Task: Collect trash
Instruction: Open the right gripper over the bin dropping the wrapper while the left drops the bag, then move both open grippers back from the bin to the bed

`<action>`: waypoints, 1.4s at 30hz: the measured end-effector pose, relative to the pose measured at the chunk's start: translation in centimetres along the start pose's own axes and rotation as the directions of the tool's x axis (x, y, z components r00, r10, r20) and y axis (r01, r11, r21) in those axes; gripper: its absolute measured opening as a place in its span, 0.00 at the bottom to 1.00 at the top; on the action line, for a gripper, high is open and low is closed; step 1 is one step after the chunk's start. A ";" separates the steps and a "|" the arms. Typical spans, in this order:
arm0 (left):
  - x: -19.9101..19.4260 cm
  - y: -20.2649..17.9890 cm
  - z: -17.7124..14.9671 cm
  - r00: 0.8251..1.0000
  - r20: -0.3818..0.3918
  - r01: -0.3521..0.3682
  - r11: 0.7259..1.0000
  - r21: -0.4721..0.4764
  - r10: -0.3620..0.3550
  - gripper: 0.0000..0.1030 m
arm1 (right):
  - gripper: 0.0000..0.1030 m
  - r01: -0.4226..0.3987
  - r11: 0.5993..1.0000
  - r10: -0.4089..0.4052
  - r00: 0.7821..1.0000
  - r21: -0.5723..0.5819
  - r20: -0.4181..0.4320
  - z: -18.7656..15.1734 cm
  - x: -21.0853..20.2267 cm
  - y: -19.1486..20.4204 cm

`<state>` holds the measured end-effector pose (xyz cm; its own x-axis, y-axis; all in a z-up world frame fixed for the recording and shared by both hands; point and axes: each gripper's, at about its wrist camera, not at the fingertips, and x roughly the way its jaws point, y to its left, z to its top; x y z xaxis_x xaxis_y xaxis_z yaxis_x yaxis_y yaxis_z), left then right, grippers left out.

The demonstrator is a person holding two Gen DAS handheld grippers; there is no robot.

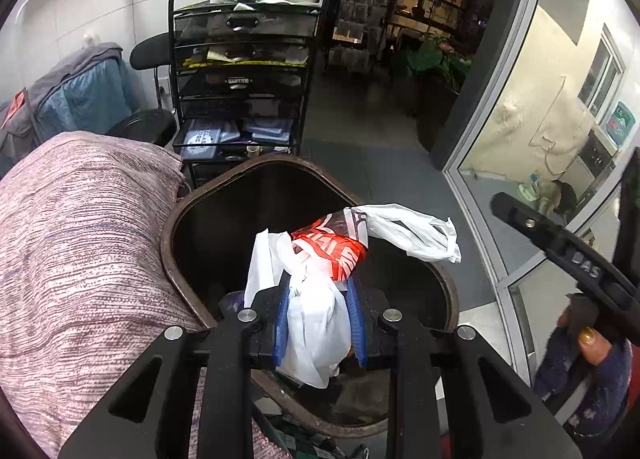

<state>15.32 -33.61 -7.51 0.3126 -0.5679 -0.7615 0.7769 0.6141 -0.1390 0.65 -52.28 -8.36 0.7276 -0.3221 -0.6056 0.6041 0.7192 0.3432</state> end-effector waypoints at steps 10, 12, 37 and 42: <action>0.0 -0.1 -0.3 0.998 0.028 -0.063 0.998 0.019 0.062 0.87 | 0.79 0.008 1.000 -0.008 1.000 0.011 -0.006 0.0 0.1 -0.1; -0.4 -0.1 -0.4 0.996 0.042 -0.085 0.996 0.028 0.084 0.89 | 0.79 0.007 1.000 -0.007 1.000 0.009 -0.005 -0.1 0.1 0.0; -11.5 6.9 -4.0 0.938 0.236 -0.231 0.966 -0.120 0.254 0.94 | 0.84 -0.239 0.953 0.236 0.971 -0.187 -0.036 -1.8 0.1 12.1; -13.4 10.0 -5.4 0.917 0.228 -0.290 0.939 -0.186 0.328 0.94 | 0.85 -0.322 0.912 0.312 0.947 -0.255 -0.080 -2.8 0.4 17.3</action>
<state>16.00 -16.90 -2.16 0.6663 -0.4438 -0.5993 0.5371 0.8431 -0.0271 10.47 -38.29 -4.70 0.8512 -0.0312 -0.5239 0.2333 0.9167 0.3245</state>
